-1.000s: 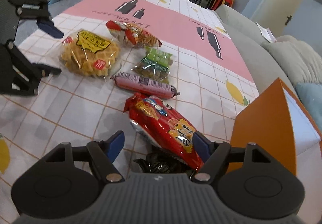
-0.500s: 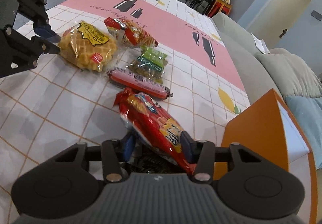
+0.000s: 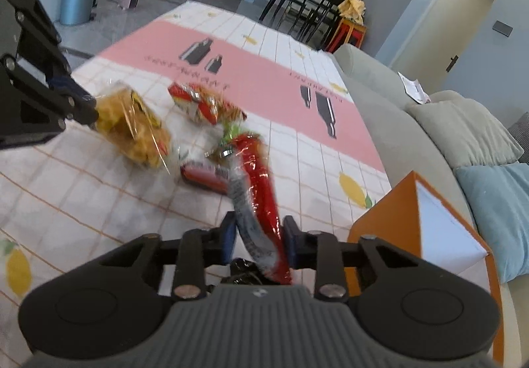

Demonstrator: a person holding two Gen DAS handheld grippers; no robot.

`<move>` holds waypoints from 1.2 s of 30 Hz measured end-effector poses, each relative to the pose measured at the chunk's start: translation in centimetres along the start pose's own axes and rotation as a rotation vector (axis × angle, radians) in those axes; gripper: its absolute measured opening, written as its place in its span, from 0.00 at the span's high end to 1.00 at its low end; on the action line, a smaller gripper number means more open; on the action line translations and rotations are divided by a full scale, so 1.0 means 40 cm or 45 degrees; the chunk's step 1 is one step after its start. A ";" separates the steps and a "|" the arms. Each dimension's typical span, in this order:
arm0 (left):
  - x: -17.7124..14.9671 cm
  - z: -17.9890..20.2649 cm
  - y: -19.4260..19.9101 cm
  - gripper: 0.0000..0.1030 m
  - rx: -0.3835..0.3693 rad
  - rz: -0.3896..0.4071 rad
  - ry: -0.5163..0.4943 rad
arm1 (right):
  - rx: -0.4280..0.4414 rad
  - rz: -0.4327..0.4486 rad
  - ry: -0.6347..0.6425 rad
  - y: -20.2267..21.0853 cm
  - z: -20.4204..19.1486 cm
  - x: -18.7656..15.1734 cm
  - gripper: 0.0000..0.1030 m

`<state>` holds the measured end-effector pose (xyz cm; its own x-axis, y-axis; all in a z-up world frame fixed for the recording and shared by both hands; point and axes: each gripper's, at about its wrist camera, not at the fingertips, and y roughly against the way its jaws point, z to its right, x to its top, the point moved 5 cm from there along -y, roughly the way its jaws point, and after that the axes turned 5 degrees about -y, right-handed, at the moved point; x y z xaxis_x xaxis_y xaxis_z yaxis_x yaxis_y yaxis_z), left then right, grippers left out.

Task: Organize snacks
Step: 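Lift the red cracker bag with the right tool while the left grasps the waffle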

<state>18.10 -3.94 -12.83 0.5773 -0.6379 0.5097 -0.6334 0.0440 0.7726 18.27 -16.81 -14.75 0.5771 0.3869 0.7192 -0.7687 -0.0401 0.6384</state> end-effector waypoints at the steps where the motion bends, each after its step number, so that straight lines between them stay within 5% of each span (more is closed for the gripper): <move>1: 0.001 0.002 0.015 0.97 -0.004 0.005 0.009 | 0.014 0.002 -0.022 0.010 0.001 0.004 0.74; 9: -0.002 0.020 0.114 0.98 -0.105 0.050 0.112 | 0.233 -0.048 -0.395 0.100 0.005 -0.002 0.74; 14: -0.008 0.038 0.168 0.98 -0.176 0.054 0.152 | 0.269 -0.073 -0.460 0.145 -0.016 -0.029 0.74; 22: -0.029 0.075 0.253 0.98 -0.443 0.038 0.213 | 0.336 -0.152 -0.654 0.217 -0.007 -0.106 0.74; 29: -0.027 0.145 0.198 0.99 -0.411 -0.006 0.115 | 0.351 -0.216 -0.710 0.206 -0.014 -0.156 0.74; 36: -0.037 0.128 0.105 0.98 -0.413 -0.110 0.214 | 0.348 -0.218 -0.812 0.195 0.021 -0.176 0.74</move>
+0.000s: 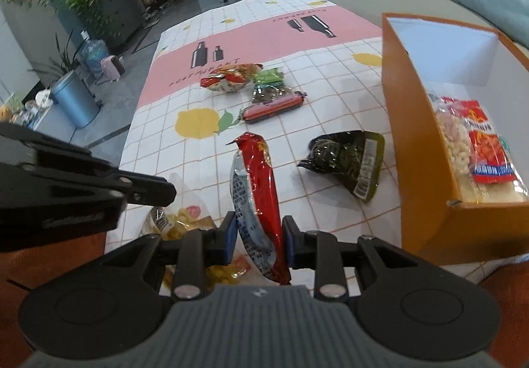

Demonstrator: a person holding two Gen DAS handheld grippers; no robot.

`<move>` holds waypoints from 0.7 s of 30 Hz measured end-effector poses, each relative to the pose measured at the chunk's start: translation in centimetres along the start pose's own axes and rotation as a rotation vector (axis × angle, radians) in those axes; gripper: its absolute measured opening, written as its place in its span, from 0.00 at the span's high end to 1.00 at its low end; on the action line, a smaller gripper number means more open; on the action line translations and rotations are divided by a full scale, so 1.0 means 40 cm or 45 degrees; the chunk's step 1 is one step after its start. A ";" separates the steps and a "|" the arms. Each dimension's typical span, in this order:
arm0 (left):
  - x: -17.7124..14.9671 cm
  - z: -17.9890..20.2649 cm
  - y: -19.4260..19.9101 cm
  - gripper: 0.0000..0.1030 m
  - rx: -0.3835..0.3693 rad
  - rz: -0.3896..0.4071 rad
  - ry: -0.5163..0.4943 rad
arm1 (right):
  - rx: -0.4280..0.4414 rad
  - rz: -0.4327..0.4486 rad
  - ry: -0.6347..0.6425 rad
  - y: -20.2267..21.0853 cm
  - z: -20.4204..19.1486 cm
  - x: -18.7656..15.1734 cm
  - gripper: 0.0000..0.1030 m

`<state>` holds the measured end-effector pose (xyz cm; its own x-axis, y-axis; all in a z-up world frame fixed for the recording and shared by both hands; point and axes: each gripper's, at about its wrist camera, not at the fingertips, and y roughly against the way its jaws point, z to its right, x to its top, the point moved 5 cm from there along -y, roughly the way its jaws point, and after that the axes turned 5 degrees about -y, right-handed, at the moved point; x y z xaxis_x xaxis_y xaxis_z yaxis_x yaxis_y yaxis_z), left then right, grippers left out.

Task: Organize snacks
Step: 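Lift the red cracker bag with the right tool while the left grasps the waffle, then lift the clear waffle bag with the left tool while the right holds the red bag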

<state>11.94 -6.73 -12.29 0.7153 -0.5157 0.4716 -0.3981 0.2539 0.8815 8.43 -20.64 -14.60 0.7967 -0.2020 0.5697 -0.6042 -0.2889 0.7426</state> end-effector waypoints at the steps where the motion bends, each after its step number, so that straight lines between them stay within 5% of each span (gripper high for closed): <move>1: -0.002 -0.008 -0.013 0.98 -0.014 -0.018 0.021 | 0.001 -0.007 -0.010 -0.003 0.004 -0.001 0.74; 4: -0.009 -0.019 -0.025 0.79 -0.061 -0.037 0.070 | 0.008 -0.032 -0.040 -0.012 0.014 -0.003 0.74; 6: -0.014 -0.017 -0.028 0.44 -0.086 -0.043 0.070 | 0.012 -0.039 -0.059 -0.019 0.021 -0.001 0.73; 8: -0.021 -0.007 -0.024 0.33 -0.094 -0.036 0.035 | 0.017 -0.039 -0.076 -0.022 0.025 0.000 0.73; 15: -0.073 0.009 -0.062 0.30 -0.076 -0.115 -0.036 | 0.062 -0.080 -0.151 -0.020 0.038 -0.005 0.74; 21: -0.099 -0.023 -0.114 0.19 -0.195 -0.171 0.125 | 0.079 -0.122 -0.119 -0.031 0.024 -0.015 0.76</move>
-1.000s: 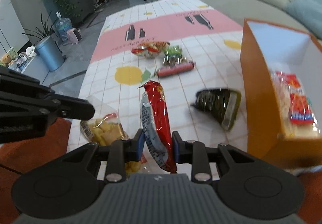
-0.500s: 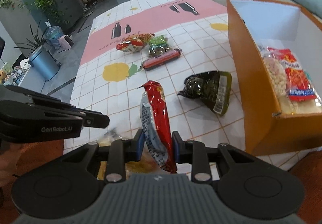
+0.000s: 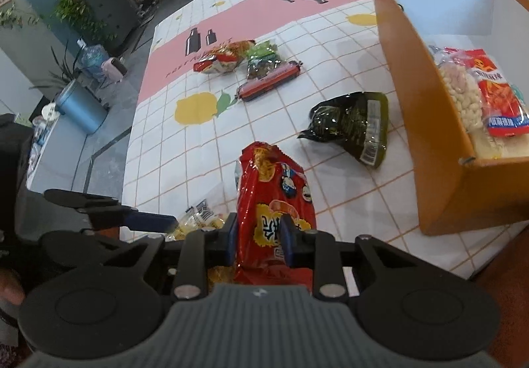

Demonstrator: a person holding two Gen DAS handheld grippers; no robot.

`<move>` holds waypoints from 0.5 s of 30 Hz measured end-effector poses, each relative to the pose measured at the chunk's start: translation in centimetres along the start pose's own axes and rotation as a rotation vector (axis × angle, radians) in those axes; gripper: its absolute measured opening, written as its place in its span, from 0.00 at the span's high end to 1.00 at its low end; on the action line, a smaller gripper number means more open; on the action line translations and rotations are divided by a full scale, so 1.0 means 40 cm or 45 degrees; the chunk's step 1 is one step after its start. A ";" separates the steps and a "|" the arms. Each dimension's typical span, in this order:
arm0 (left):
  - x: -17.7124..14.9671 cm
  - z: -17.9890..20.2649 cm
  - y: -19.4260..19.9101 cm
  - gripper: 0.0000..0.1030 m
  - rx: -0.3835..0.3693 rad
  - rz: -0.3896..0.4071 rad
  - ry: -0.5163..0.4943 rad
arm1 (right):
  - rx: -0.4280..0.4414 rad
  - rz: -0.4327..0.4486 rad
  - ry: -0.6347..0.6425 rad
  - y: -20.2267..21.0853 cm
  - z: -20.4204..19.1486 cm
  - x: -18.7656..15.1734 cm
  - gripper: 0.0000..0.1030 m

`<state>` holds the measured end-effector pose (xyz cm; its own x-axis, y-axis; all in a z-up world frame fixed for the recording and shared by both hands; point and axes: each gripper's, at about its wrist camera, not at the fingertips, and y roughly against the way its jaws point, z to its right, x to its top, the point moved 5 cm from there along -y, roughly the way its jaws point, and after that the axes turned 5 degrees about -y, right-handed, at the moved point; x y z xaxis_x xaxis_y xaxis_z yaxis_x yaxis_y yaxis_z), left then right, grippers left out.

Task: Organize snacks
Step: 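Lift the clear waffle bag with the left tool while the right holds the red bag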

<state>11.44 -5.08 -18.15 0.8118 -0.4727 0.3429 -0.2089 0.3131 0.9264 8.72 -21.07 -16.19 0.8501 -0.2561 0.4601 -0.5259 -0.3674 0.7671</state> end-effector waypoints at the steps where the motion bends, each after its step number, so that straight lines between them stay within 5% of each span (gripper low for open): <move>1: -0.001 -0.005 -0.005 0.18 -0.019 -0.007 0.025 | -0.004 -0.007 0.006 -0.003 -0.001 -0.001 0.75; 10: -0.003 -0.020 -0.032 0.13 -0.098 -0.019 0.118 | -0.004 -0.046 -0.053 -0.029 0.018 -0.001 0.54; 15: -0.002 0.012 -0.028 0.25 -0.094 -0.007 0.032 | 0.046 -0.062 -0.165 -0.040 0.034 0.008 0.52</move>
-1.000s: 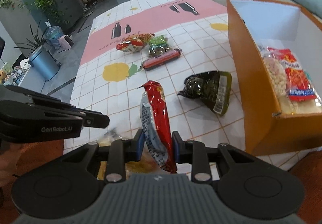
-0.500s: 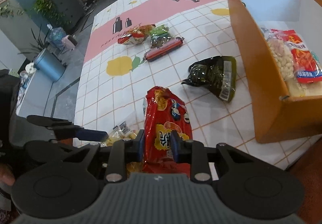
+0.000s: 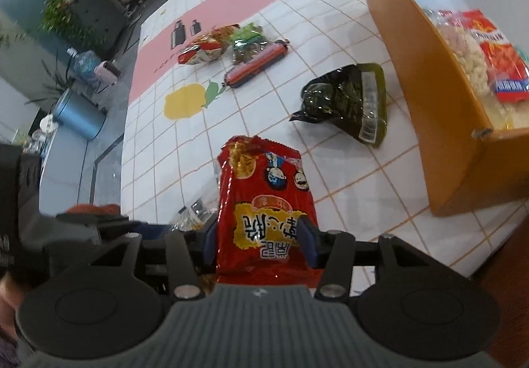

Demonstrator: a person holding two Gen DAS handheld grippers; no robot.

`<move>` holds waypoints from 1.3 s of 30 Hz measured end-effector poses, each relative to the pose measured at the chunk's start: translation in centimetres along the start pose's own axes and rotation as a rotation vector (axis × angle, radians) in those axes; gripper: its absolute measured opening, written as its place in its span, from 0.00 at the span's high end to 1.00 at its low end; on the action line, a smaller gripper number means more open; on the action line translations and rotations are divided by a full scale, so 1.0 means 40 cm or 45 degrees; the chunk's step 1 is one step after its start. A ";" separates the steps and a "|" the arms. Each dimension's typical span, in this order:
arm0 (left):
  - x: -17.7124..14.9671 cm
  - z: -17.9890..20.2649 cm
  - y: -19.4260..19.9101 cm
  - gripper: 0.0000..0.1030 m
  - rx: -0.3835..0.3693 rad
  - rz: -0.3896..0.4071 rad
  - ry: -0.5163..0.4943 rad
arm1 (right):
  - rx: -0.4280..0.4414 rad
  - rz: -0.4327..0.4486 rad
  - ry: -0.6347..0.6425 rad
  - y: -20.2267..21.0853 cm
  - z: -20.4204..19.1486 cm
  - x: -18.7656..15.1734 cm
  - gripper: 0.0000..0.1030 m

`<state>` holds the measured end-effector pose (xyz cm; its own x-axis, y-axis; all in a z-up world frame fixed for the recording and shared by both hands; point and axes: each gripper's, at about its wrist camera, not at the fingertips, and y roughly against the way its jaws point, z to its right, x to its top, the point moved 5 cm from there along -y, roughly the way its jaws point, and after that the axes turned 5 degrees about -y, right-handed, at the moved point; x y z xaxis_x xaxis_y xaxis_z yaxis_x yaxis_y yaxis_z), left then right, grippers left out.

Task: Organize snacks
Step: 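Lift the clear waffle bag with the left tool while the right holds the red bag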

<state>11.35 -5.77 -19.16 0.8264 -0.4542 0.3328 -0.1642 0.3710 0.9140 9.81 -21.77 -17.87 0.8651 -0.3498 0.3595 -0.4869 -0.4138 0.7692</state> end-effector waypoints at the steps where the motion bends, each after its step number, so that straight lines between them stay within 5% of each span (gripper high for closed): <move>1: 0.001 0.006 0.001 0.26 0.010 0.002 -0.018 | 0.008 0.004 -0.004 -0.002 -0.005 0.002 0.49; 12: 0.002 0.053 0.027 0.51 0.101 0.021 -0.087 | -0.147 -0.002 0.177 -0.066 -0.044 -0.002 0.21; 16: 0.003 0.038 0.041 0.59 0.055 0.029 -0.007 | -0.107 -0.075 0.070 -0.083 -0.007 -0.003 0.28; 24: 0.011 0.057 0.087 0.71 0.064 0.080 -0.009 | -0.147 0.010 0.055 -0.025 -0.006 -0.004 0.35; 32: 0.046 0.063 0.149 0.75 0.244 0.179 -0.063 | -0.068 0.090 -0.022 0.055 -0.003 0.005 0.39; 39: 0.075 0.043 0.193 0.77 0.281 0.235 -0.018 | -0.055 0.150 0.047 0.102 -0.032 0.010 0.40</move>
<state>11.64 -5.69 -10.71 0.7641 -0.4073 0.5002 -0.4259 0.2638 0.8655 8.32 -22.55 -13.90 0.8064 -0.3623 0.4674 -0.5806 -0.3348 0.7421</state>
